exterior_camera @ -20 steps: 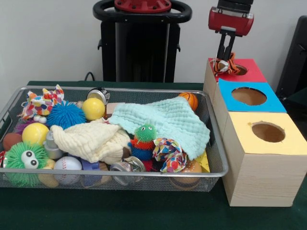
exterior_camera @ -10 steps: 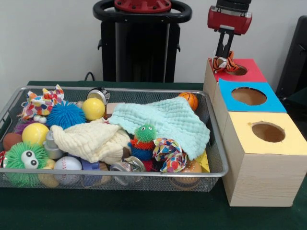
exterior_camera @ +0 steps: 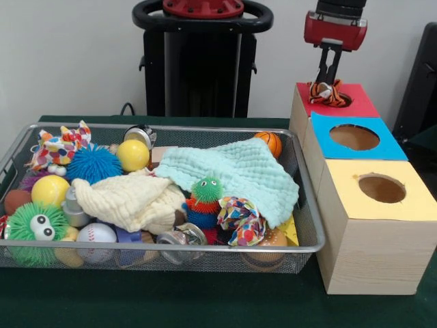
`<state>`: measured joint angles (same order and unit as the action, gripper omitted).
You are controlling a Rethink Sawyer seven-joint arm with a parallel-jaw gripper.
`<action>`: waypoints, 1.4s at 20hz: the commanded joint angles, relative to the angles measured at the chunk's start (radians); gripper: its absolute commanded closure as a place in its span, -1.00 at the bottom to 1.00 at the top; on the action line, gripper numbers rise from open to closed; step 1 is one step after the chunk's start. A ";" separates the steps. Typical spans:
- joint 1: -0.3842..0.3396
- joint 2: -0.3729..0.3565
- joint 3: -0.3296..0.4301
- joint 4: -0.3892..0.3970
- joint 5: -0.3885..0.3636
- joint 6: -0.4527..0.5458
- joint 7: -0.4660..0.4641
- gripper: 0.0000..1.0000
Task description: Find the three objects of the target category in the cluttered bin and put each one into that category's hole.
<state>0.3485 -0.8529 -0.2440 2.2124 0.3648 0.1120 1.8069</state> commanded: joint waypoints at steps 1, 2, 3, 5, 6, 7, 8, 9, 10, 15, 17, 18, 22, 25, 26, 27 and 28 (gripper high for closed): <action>-0.022 -0.001 0.091 0.028 0.062 0.019 0.265 1.00; -0.022 -0.001 0.090 0.027 0.063 0.022 0.264 1.00; -0.022 -0.001 0.090 0.026 0.064 0.023 0.264 1.00; -0.021 -0.001 0.089 0.024 0.066 0.027 0.264 1.00; -0.023 -0.001 0.092 0.025 0.065 0.023 0.264 1.00; -0.023 0.000 0.094 0.025 0.067 0.022 0.266 1.00; -0.023 0.000 0.096 0.024 0.068 0.022 0.267 1.00; -0.021 0.000 0.095 0.023 0.069 0.023 0.267 1.00; -0.020 0.000 0.096 0.025 0.070 0.021 0.268 1.00; -0.023 0.000 0.105 0.029 0.076 0.011 0.270 1.00; -0.029 -0.003 0.116 0.034 0.080 0.004 0.272 1.00; -0.031 -0.004 0.119 0.036 0.082 0.002 0.274 1.00; -0.031 -0.006 0.130 0.040 0.092 -0.002 0.280 1.00; -0.040 -0.009 0.138 0.043 0.088 -0.010 0.270 -1.00; -0.042 -0.010 0.141 0.044 0.087 -0.009 0.266 -1.00; -0.045 -0.011 0.145 0.046 0.087 -0.010 0.266 -1.00; -0.047 -0.012 0.148 0.048 0.087 -0.012 0.267 -1.00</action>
<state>0.3422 -0.8560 -0.2019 2.2124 0.3969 0.1120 1.8069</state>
